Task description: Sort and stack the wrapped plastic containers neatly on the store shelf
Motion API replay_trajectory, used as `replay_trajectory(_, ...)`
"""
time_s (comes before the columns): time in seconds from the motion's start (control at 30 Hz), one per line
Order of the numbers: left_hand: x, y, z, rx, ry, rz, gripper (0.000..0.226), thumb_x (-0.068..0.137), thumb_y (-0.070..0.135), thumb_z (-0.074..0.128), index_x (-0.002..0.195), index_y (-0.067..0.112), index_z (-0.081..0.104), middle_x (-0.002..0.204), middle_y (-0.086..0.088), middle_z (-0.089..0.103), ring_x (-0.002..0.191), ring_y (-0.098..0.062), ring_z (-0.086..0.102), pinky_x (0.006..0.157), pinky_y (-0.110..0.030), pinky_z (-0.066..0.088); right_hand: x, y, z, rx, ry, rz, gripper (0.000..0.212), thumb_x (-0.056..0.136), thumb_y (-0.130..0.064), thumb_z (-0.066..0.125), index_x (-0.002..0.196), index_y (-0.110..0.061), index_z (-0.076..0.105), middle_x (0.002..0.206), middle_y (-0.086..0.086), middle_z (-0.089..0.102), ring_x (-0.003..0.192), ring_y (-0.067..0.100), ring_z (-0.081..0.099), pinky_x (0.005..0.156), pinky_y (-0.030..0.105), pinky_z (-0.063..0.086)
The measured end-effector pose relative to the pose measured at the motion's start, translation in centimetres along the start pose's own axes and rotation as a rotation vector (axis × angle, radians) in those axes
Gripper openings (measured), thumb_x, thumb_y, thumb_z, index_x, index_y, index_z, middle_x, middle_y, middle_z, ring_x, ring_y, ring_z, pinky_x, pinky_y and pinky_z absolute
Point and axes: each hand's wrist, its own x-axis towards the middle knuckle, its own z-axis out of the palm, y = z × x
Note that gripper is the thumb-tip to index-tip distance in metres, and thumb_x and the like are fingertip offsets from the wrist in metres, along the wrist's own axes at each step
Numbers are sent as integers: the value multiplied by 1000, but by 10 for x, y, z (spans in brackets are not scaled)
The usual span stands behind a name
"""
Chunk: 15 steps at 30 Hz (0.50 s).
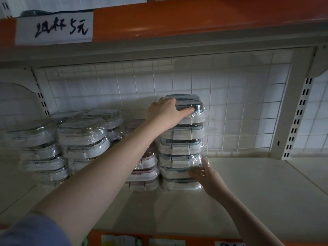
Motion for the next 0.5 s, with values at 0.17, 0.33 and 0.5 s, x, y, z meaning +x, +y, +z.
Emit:
replay_trajectory(0.17, -1, 0, 2, -14, 19, 2, 71, 81, 77, 37, 121, 20, 53, 126, -3, 53, 113, -25, 50, 86, -34, 39, 0, 3, -2, 9, 6, 7, 54, 85, -25, 67, 131, -20, 39, 103, -8, 66, 102, 18, 62, 88, 34, 47)
replay_trajectory(0.33, -11, -4, -2, -13, 55, 52, 77, 81, 78, 34, 122, 17, 54, 126, -5, 53, 116, -24, 48, 88, -33, 38, -4, 12, -15, 94, -9, 43, 91, 74, -31, 78, 147, -19, 24, 134, 3, 51, 127, 19, 46, 99, 29, 36)
replay_trajectory(0.5, -16, -4, -11, 19, 81, 82, 83, 82, 77, 34, 134, 14, 47, 139, -5, 46, 126, -23, 43, 101, -37, 38, -5, -9, -31, 318, 10, -51, 103, 61, -60, 71, 146, -22, 28, 130, -7, 47, 125, 12, 43, 107, 34, 33)
